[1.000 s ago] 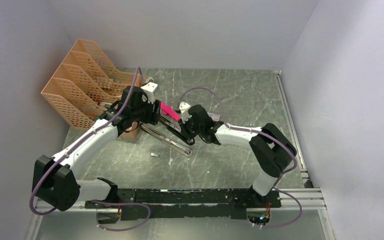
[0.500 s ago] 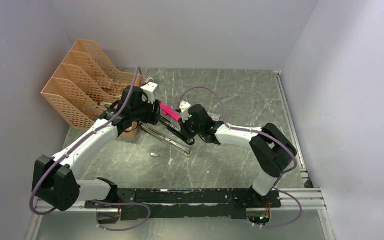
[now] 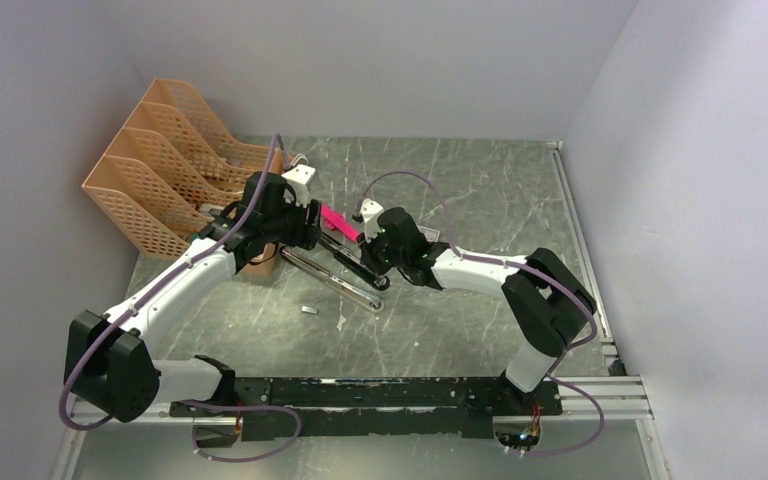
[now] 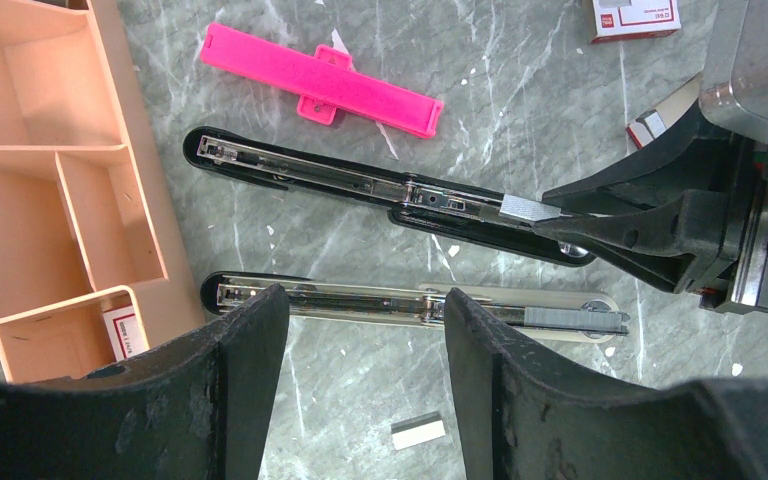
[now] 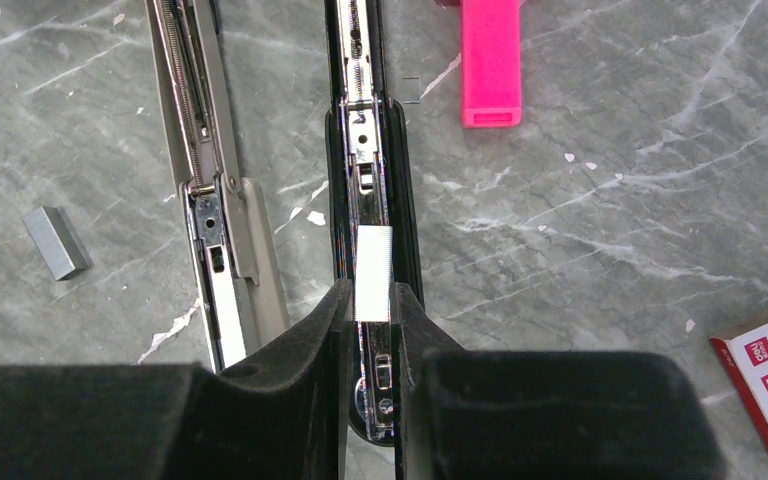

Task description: Load the staples into the stapler

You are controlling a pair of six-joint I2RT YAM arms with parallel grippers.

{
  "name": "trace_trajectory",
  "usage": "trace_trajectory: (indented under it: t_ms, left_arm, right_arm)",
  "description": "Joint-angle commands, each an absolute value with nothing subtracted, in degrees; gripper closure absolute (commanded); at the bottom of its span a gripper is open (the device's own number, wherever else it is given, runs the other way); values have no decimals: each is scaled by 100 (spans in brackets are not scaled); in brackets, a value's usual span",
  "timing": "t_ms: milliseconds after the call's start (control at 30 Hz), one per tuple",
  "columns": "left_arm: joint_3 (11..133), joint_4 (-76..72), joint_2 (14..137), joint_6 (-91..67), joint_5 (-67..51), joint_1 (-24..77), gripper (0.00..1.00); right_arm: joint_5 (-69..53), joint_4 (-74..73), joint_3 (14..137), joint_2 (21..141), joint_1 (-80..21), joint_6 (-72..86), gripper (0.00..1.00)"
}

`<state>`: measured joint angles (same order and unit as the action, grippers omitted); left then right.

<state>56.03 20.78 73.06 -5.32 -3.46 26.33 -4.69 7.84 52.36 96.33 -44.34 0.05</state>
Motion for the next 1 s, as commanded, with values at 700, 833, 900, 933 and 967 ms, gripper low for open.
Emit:
trace_trajectory:
  t_ms: [700,833,900,933,967]
  left_arm:
    - [5546,1873,7155,-501,-325,2592,37]
    - [5546,1872,7157,-501,-333,2593,37]
    - [5538,1874,7159,-501,-326,2593,37]
    - [5538,1875,7160,-505,-331,2593,37]
    - [5537,1873,7157,-503,-334,2593,37]
  right_arm:
    - [-475,592,5348,9880,-4445,0,100]
    - [-474,551,5344,9884,-4447,0,100]
    - [-475,524,5344,9875,-4447,-9,100]
    - [-478,508,5344,9871,-4447,-15,100]
    - [-473,483,5350,9870,-4448,-17,100]
